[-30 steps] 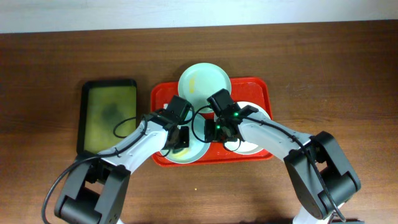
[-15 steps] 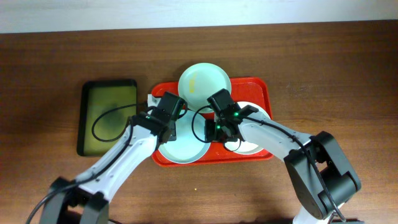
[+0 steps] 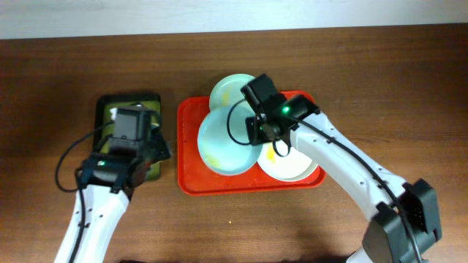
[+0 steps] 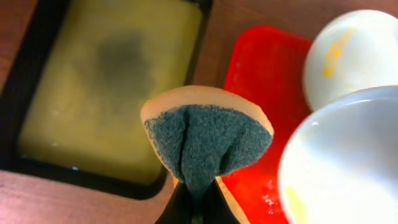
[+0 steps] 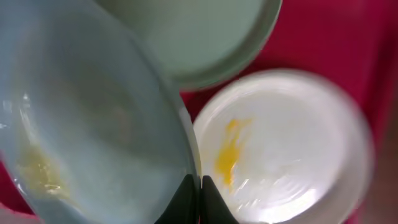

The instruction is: Clean dirty plates on tray and stack at the side

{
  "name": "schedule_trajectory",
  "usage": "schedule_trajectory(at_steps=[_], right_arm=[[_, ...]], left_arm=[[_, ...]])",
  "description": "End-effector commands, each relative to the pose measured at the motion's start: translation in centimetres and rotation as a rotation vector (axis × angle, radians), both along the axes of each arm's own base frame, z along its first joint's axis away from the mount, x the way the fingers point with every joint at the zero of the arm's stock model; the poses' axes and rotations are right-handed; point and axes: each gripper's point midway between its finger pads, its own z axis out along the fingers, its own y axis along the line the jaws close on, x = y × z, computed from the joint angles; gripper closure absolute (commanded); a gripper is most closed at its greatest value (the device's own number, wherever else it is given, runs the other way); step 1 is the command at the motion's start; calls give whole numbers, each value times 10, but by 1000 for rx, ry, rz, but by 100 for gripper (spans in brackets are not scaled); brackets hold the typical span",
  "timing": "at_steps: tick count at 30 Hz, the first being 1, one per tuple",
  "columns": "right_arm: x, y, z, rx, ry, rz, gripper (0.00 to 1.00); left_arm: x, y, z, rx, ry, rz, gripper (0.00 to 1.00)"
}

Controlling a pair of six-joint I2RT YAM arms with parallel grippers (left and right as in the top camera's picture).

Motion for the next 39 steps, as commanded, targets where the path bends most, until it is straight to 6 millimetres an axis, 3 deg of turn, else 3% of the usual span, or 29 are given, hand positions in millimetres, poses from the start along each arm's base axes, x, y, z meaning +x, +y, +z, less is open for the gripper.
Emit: schedule_trajectory(at_steps=[1,7,10,13,17,27,30,32,36,37,39], right_arm=[[11,2,51,-193,-204,113,96],[11,-1,103,-626,-477,188,96],[5,8,122,-763,-555,252,96],[-2,25,130,-843,-587,359,96],[-7,34,146,-915,-650,368,96],[-5,35,173,-1083,-706,378,96],[-5,35,173,-1072,-710,369,96],[-5,40,165,-955,-726,326,96],[-2,64,95,-511,-559,335,96],[5,60,73,-461,-495,342,96],[13,43,60,-471,-437,325,96]], left_arm=[[-2,13,5,-13,5,41,100],[-13,37,-2,-8,61,117,100],[-17,48,-4,-8,75,157,100],[-19,59,-5,-11,80,195,100],[-19,61,-5,-13,80,200,100],[-20,61,-7,-12,88,200,100],[-20,61,-7,-12,88,200,100],[-20,61,-7,-11,88,201,100],[-20,62,-7,-8,88,202,100],[-20,62,-7,-8,88,202,100],[-21,61,-7,-8,89,202,100]])
